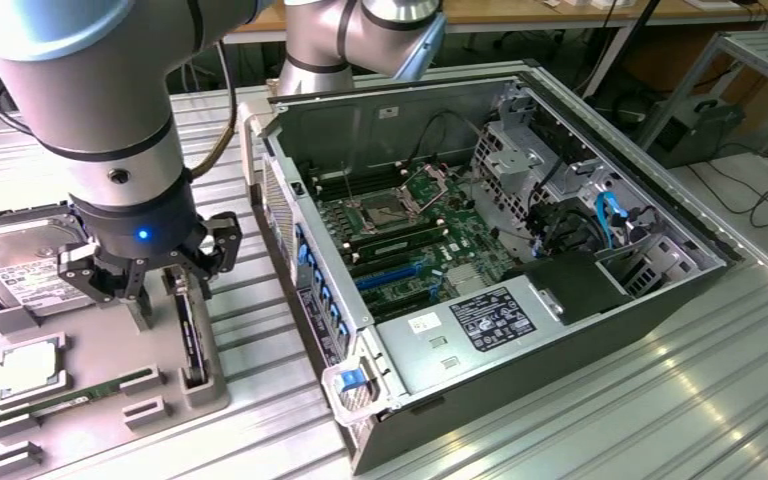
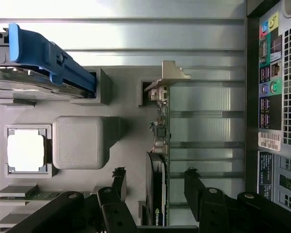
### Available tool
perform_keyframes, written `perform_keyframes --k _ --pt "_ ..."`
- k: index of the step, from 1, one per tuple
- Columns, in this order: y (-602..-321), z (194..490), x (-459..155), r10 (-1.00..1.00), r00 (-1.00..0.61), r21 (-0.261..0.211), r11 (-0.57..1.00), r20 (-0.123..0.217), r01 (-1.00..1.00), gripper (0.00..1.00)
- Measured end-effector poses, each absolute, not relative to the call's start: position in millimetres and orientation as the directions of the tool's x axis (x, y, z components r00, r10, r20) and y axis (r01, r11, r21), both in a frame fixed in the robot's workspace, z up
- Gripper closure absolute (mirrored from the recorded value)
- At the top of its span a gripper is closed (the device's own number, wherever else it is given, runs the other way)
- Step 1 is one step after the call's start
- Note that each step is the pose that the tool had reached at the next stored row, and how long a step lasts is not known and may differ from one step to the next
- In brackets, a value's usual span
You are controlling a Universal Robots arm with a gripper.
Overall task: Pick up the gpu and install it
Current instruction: 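Pick up the gpu and move the gpu toward the slot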
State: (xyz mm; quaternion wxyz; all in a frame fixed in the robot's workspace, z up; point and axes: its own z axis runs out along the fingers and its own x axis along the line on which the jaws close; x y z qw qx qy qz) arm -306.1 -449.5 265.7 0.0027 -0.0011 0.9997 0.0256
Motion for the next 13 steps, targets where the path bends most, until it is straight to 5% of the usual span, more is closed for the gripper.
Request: perform_keyframes --k 13 --pt "-454.6 241.2 -306.1 -0.054 -0.999 0.051 0.997 -0.006 -0.054 0.4"
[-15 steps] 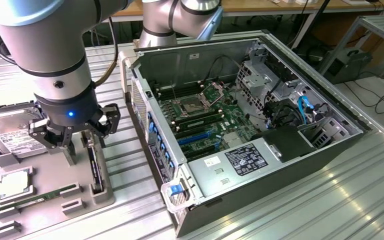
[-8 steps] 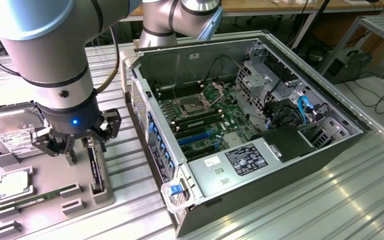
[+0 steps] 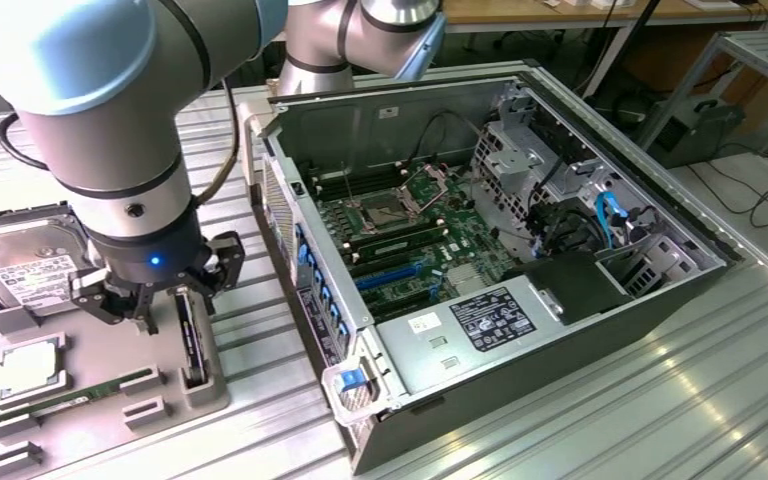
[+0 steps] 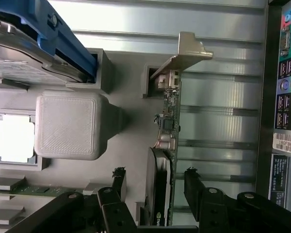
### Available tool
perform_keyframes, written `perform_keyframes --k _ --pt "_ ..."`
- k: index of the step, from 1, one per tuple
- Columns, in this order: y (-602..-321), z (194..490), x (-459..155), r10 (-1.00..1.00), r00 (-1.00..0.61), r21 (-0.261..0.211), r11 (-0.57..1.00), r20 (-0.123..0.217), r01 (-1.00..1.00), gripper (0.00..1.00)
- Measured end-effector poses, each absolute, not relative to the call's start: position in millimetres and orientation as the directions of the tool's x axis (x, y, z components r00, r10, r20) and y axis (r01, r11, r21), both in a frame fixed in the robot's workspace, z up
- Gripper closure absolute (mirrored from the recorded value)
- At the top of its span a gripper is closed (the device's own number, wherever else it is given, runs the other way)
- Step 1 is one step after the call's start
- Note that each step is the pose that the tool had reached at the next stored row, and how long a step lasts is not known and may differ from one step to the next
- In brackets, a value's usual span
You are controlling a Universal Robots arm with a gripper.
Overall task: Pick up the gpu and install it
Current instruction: 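Pick up the gpu and move the gpu toward the slot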
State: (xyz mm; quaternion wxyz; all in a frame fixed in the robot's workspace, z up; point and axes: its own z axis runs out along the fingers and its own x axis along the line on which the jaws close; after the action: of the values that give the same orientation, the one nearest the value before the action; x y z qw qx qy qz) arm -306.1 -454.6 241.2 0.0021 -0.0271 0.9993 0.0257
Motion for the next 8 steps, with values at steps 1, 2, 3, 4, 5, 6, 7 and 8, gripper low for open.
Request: perform_keyframes --k 1,2,3,4,5,6,7,8 --pt "-454.6 239.8 -306.1 -0.051 -0.999 0.051 0.997 -0.006 -0.051 0.4" --pt "-454.6 237.6 -306.1 -0.045 -0.999 0.051 0.998 -0.006 -0.046 0.4" --pt "-454.6 236.0 -306.1 -0.042 -0.999 0.051 0.998 -0.006 -0.043 0.4" --pt "-454.6 234.9 -306.1 -0.041 -0.999 0.051 0.998 -0.006 -0.041 0.4" --pt "-454.7 233.2 -306.1 -0.04 -0.999 0.051 0.998 -0.006 -0.04 0.4" --pt "-455.0 231.4 -306.1 -0.04 -0.999 0.051 0.998 -0.006 -0.04 0.4" --pt "-455.3 230.1 -306.1 -0.039 -0.999 0.051 0.998 -0.005 -0.039 0.4" --pt "-455.8 228.8 -306.1 -0.038 -0.999 0.051 0.998 -0.005 -0.039 0.4"
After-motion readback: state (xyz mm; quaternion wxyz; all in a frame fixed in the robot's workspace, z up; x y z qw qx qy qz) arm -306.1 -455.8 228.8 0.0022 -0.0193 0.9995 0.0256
